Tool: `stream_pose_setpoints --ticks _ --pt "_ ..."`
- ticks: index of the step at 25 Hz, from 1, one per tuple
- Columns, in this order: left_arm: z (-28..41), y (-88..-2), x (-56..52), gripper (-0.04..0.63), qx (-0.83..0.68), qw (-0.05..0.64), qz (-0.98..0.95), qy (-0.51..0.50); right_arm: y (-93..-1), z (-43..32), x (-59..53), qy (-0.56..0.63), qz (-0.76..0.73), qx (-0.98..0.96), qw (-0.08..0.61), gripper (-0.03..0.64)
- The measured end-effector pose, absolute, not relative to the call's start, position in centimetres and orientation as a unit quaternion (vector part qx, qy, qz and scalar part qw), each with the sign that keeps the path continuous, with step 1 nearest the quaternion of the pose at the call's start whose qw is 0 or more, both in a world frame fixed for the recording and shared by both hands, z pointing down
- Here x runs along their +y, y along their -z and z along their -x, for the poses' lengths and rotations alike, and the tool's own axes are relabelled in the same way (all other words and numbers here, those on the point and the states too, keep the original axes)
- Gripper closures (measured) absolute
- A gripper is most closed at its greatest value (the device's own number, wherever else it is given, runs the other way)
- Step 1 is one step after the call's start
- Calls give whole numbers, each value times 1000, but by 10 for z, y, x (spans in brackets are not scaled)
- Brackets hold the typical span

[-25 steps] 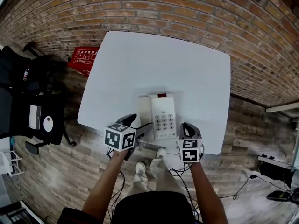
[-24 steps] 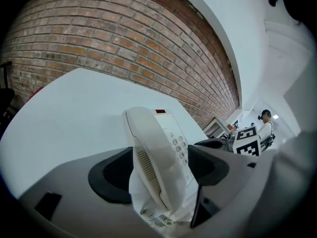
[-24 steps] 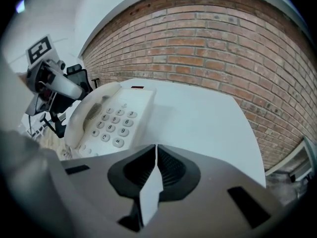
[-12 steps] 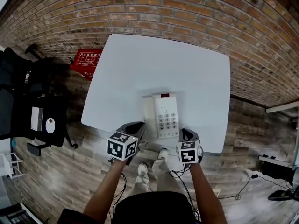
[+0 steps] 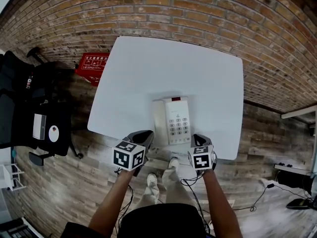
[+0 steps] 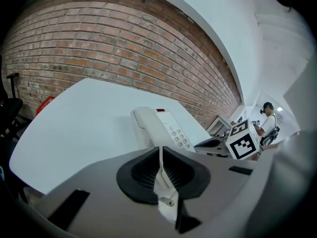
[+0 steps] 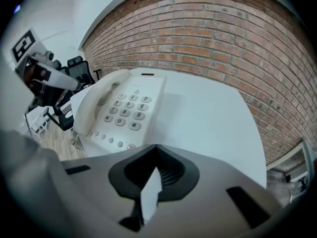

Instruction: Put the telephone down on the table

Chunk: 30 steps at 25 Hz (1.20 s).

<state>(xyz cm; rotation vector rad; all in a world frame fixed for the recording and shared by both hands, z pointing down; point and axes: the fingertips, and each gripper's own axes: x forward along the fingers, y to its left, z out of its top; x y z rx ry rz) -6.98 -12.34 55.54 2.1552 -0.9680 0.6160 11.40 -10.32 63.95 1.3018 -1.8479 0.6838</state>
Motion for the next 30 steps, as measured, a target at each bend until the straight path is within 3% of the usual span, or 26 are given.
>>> stream_pose_setpoints --ticks 30 --pt "78 -559 -112 568 -372 347 -827 -238 -654 -87 -85 -281 -462 -746 388 609"
